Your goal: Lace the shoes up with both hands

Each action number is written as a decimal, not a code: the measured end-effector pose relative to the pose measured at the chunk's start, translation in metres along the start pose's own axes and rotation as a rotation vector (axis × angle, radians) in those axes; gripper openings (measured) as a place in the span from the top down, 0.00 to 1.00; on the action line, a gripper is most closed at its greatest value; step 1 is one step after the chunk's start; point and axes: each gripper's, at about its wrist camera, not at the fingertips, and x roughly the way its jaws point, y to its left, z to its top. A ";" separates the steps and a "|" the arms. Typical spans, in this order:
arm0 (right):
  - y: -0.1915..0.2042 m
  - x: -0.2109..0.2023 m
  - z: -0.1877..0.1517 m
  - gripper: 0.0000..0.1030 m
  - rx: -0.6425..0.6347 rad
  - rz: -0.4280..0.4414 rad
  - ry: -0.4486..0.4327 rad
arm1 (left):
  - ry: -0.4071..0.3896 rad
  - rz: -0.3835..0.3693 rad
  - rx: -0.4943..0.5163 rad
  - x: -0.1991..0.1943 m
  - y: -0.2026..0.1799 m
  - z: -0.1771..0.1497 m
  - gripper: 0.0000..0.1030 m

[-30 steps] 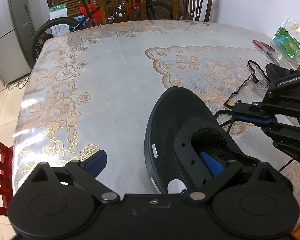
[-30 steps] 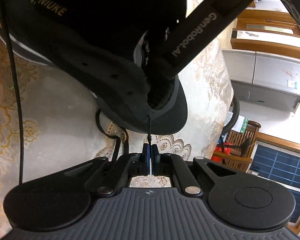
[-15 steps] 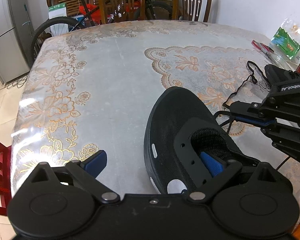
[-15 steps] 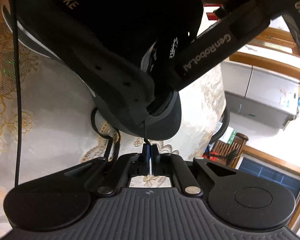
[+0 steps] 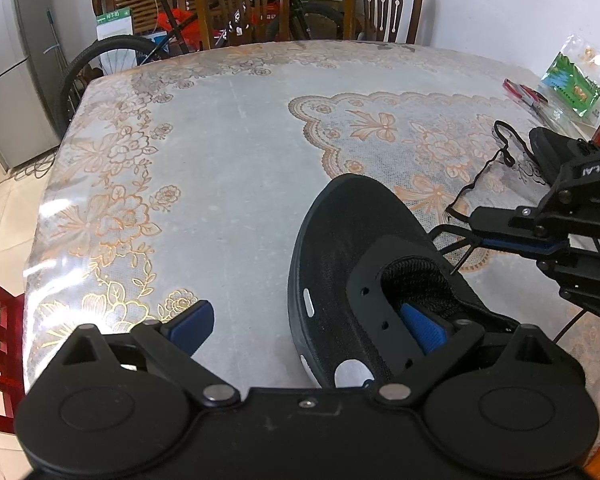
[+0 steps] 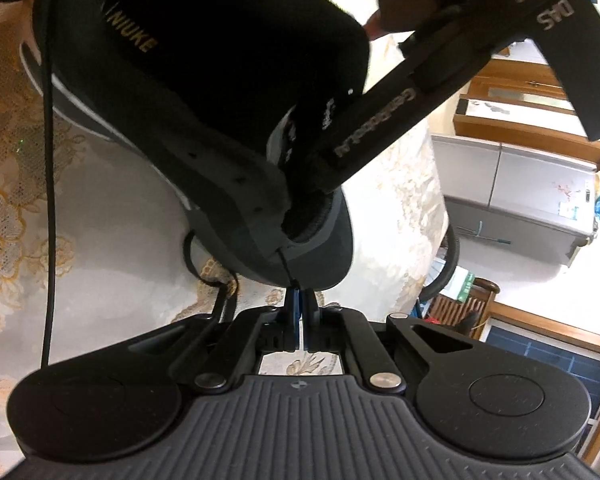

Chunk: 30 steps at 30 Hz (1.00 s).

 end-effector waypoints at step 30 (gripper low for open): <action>0.017 0.015 -0.008 0.97 0.013 0.021 -0.134 | 0.006 -0.116 -0.060 -0.002 -0.014 -0.002 0.04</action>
